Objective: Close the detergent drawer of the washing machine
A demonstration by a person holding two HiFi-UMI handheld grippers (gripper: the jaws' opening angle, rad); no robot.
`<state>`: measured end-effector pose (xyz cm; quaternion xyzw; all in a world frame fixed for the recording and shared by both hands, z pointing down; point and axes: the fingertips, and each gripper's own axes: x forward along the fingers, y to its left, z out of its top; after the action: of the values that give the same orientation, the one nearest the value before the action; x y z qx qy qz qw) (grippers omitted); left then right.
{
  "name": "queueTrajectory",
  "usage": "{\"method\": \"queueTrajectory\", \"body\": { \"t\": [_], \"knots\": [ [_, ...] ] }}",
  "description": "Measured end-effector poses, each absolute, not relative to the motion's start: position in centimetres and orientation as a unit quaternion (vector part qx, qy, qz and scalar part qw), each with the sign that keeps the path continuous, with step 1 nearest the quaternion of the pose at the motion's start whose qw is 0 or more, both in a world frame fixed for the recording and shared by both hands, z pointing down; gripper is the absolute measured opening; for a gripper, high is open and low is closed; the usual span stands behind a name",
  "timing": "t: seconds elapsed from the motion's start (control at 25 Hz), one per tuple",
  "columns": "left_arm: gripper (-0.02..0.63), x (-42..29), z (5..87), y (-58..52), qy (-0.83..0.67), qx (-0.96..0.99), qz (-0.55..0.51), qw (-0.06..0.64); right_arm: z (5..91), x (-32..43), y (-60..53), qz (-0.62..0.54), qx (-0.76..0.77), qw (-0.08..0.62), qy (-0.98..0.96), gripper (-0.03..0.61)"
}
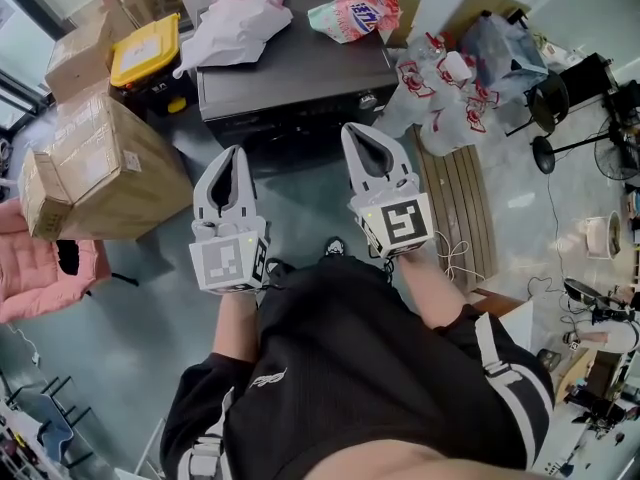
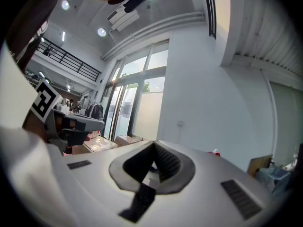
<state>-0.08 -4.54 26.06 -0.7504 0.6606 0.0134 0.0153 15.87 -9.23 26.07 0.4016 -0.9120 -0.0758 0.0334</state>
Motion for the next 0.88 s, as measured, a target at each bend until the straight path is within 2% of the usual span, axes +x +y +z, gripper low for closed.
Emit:
{"method": "queueTrajectory", "body": {
  "t": [0.88],
  "knots": [
    [0.006,1.5,26.7,-5.0,0.644,-0.765,0.010,0.008,26.4,16.7,-9.0,-0.073,0.405,0.045,-0.910,0.005]
  ]
}}
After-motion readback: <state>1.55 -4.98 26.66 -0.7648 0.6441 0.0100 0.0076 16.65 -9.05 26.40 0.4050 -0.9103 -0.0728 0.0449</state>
